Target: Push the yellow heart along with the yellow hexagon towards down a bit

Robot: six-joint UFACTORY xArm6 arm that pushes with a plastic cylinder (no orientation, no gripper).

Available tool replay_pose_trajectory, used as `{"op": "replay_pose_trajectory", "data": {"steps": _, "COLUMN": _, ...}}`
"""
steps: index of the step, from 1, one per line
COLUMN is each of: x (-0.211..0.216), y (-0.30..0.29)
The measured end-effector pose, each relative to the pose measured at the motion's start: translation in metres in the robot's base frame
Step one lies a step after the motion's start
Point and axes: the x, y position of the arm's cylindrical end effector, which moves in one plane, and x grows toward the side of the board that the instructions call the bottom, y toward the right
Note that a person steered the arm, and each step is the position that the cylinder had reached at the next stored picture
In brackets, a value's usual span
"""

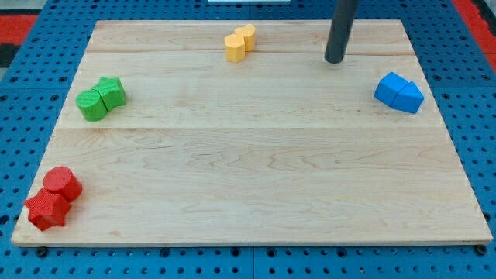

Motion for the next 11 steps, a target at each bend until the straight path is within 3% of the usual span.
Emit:
{"op": "replay_pose_trajectory", "data": {"steps": 2, "x": -0.076, "y": -0.024}}
{"op": "replay_pose_trajectory", "data": {"steps": 3, "x": -0.081, "y": -0.037}}
{"op": "replay_pose_trajectory", "data": {"steps": 5, "x": -0.081, "y": -0.055}}
{"op": "replay_pose_trajectory", "data": {"steps": 7, "x": -0.077, "y": -0.122}}
{"op": "replay_pose_trajectory", "data": {"steps": 8, "x": -0.056, "y": -0.14}}
{"op": "replay_pose_trajectory", "data": {"steps": 9, "x": -0.027, "y": -0.142}}
{"op": "replay_pose_trajectory", "data": {"steps": 11, "x": -0.01, "y": -0.124}}
